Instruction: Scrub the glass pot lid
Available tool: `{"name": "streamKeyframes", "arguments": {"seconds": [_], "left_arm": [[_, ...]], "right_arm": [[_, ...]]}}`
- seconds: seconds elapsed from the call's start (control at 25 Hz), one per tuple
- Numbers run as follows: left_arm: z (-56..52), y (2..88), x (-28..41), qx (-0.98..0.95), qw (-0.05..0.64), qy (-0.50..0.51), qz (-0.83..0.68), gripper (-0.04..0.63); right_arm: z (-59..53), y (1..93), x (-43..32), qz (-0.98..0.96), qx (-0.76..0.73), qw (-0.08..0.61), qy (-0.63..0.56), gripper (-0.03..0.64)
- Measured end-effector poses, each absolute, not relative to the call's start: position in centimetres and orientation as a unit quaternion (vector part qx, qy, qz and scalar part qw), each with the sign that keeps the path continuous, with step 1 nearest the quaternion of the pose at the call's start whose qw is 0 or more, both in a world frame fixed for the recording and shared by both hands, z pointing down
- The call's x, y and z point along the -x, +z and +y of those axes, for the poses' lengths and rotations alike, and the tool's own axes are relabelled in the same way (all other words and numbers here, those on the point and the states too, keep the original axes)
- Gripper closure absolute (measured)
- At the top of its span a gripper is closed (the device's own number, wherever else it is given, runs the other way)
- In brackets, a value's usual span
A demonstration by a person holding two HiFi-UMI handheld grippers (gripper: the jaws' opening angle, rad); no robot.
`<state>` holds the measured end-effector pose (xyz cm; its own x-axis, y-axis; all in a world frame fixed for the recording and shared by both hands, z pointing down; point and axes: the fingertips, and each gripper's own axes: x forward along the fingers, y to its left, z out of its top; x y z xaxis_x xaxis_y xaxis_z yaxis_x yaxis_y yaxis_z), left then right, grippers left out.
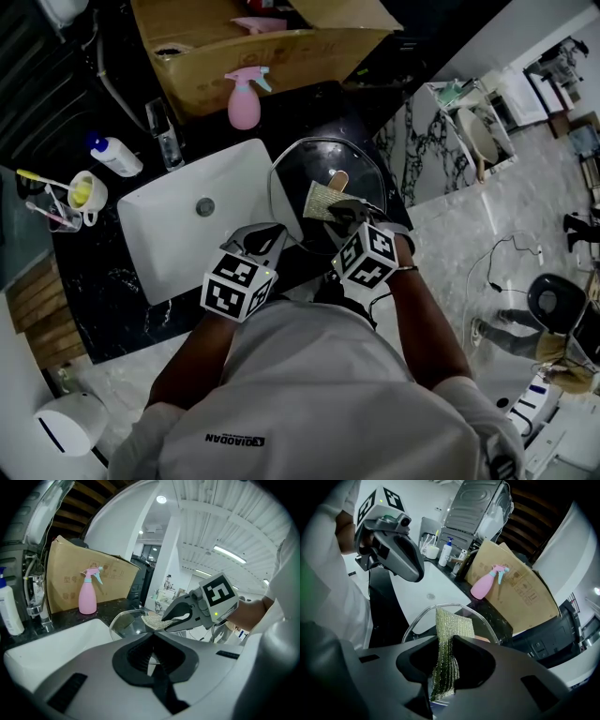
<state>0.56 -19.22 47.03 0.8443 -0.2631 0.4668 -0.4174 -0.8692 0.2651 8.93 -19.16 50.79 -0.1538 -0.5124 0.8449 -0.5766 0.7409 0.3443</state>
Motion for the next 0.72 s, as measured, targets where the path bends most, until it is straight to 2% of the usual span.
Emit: {"name": "streamKeyframes", "arguments": {"seconds": [0.72], "left_arm": [[-19.5,47.5,-1.2,-0.941,0.177,0.223,-0.184,0.58]], "right_arm": [[-18.1,49.4,-7.0,-0.8,-0.37,0.466,0.077,0.524]]}}
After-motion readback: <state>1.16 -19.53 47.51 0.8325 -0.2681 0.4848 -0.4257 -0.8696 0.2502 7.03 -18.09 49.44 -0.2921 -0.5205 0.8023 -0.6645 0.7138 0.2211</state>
